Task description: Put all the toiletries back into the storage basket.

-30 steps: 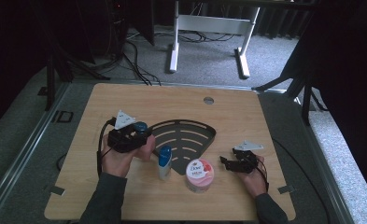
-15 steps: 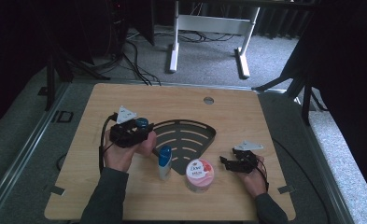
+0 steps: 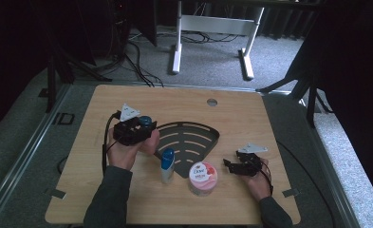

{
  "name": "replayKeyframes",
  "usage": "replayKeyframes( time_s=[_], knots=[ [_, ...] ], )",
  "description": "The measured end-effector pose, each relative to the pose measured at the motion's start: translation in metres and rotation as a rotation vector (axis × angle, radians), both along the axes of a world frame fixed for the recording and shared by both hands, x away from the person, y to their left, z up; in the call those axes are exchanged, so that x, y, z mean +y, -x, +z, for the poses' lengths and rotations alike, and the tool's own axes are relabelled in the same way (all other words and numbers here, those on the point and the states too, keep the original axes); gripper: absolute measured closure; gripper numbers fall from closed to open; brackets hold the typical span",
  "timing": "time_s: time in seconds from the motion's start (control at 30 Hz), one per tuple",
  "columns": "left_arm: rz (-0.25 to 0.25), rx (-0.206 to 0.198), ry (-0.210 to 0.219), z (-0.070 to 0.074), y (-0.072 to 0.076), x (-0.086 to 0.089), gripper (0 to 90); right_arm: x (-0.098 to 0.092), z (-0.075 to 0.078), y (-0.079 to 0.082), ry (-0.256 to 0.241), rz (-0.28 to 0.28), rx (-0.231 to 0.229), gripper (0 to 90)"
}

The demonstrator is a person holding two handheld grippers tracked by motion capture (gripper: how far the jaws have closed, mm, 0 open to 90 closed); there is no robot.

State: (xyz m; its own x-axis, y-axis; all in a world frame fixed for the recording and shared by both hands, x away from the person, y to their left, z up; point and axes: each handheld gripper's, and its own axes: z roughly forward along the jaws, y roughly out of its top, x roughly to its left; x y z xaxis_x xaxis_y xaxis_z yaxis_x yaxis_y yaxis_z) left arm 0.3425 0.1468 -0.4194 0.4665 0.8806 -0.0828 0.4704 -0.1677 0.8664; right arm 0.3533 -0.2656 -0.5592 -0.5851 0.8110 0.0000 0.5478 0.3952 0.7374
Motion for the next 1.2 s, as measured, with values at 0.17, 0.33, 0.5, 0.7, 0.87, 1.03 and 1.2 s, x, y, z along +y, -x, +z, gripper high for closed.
replayKeyframes(
  time_s=[0.17,0.33,0.5,0.7,0.87,1.03,1.2],
  knots=[
    [-0.007,0.0,0.0,-0.001,-0.006,-0.003,52.8,0.0,0.0,0.0,0.0,0.0,0.0,29.5],
    [-0.008,-0.009,0.013,-0.003,-0.012,-0.004,52.8,0.0,0.0,0.0,0.0,0.0,0.0,29.5],
    [-0.012,-0.009,0.01,-0.006,-0.019,-0.006,52.8,0.0,0.0,0.0,0.0,0.001,0.0,29.5],
    [-0.023,-0.015,0.013,-0.009,-0.026,-0.008,52.7,0.0,0.0,0.0,0.001,0.002,-0.001,29.5],
    [-0.032,-0.019,0.012,-0.013,-0.033,-0.012,52.8,0.0,0.0,0.0,0.0,0.003,-0.001,29.5],
    [-0.031,-0.02,0.009,-0.016,-0.038,-0.014,52.8,0.0,0.0,0.0,0.001,0.003,-0.001,29.5],
    [-0.038,-0.02,0.009,-0.02,-0.042,-0.017,52.8,0.0,0.0,0.0,0.001,0.003,0.0,29.5]
  ],
)
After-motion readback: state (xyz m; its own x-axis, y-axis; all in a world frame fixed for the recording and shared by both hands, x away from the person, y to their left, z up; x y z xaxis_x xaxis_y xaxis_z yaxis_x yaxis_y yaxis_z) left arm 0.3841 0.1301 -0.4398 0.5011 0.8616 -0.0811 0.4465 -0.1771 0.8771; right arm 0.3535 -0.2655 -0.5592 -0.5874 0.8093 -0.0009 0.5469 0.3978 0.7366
